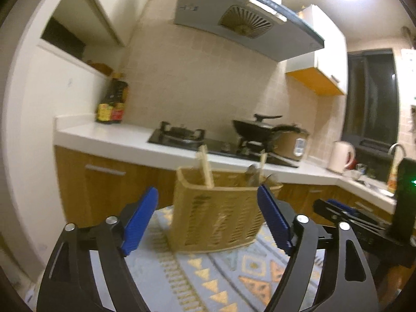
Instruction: Organize utensils
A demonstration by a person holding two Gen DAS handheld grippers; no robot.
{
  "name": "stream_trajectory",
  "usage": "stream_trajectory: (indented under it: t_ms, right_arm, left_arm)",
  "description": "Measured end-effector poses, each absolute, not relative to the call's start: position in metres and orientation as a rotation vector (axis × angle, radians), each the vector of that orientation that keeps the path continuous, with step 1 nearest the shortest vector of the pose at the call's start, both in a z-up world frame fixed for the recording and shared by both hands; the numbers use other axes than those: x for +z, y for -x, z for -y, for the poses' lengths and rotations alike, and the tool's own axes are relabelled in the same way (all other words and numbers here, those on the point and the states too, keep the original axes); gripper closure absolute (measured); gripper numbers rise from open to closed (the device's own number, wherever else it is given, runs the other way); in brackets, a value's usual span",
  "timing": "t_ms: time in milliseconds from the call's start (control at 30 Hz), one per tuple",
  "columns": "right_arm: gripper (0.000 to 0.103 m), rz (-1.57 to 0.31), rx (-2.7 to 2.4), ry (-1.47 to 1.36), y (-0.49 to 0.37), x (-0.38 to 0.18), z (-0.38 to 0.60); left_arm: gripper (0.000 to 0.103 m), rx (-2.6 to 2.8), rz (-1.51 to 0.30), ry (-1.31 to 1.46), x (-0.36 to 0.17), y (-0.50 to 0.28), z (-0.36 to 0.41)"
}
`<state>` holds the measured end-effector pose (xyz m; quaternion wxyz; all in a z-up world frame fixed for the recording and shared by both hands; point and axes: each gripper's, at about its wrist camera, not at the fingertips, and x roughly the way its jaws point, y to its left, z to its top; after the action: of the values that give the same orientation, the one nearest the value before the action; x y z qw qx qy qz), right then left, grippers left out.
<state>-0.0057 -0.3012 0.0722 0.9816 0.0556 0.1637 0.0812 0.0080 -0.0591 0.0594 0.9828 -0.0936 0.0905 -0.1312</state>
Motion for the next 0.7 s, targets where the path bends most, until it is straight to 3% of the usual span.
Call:
stream_trajectory:
  t_ms: [200, 700]
  right_arm:
    - [0.032, -0.275, 0.075, -0.108, 0.022, 0.058, 0.292]
    - [0.018, -0.196, -0.02, -0.088, 0.033, 0.052, 0.292]
  left_arm:
    - [0.018, -0.141, -0.17, 0.153, 0.037, 0.0, 0.057]
    - [0.011, -0.03, -0.133, 0.13, 0.027, 0.01, 0.046]
